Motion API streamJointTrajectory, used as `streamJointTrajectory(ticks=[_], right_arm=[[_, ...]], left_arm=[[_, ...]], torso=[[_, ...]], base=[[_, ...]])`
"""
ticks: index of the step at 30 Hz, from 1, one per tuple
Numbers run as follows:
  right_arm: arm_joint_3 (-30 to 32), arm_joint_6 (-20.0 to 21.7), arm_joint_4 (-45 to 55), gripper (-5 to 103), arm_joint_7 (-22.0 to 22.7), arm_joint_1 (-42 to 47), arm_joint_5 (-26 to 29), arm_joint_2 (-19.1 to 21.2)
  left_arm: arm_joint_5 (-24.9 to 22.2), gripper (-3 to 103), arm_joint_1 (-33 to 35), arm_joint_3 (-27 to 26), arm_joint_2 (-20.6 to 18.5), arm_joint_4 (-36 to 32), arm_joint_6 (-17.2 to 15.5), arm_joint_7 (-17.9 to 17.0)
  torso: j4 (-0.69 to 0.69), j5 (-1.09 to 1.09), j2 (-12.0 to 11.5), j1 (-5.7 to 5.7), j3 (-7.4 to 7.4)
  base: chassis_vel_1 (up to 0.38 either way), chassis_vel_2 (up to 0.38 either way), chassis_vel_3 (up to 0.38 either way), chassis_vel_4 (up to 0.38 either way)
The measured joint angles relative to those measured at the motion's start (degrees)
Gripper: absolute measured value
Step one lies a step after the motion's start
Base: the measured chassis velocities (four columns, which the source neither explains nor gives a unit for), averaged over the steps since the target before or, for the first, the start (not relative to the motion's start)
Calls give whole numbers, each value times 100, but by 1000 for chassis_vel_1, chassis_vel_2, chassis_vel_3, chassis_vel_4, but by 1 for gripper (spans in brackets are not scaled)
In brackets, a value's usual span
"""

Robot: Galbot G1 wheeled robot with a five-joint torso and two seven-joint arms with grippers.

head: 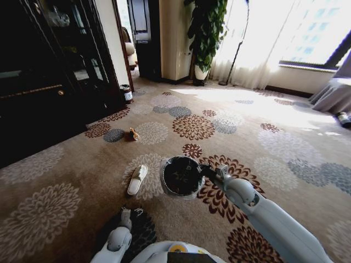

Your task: Pick up the trash from the ground and place it into the trash bin.

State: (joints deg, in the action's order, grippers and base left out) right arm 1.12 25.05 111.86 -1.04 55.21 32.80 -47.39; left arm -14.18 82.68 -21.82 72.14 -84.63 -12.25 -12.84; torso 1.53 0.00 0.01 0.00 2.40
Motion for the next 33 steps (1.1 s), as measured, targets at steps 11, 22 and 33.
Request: streamJointTrajectory(ticks=[11, 22, 33], right_arm=[[-5, -35, 9, 1, 0, 30, -2, 2], [-9, -36, 41, 1, 0, 13, 1, 31], [-22, -36, 41, 1, 0, -32, 10, 9]], left_arm=[[0, 100, -40, -5, 24, 222, 23, 28], [11, 100, -38, -12, 7, 175, 13, 33], [129, 100, 73, -161, 4, -538, 87, -222]], torso=[[0, 0, 0, 0, 0], [0, -1, 0, 0, 0], [0, 0, 0, 0, 0]], base=[[0, 0, 0, 0], [0, 0, 0, 0], [0, 0, 0, 0]])
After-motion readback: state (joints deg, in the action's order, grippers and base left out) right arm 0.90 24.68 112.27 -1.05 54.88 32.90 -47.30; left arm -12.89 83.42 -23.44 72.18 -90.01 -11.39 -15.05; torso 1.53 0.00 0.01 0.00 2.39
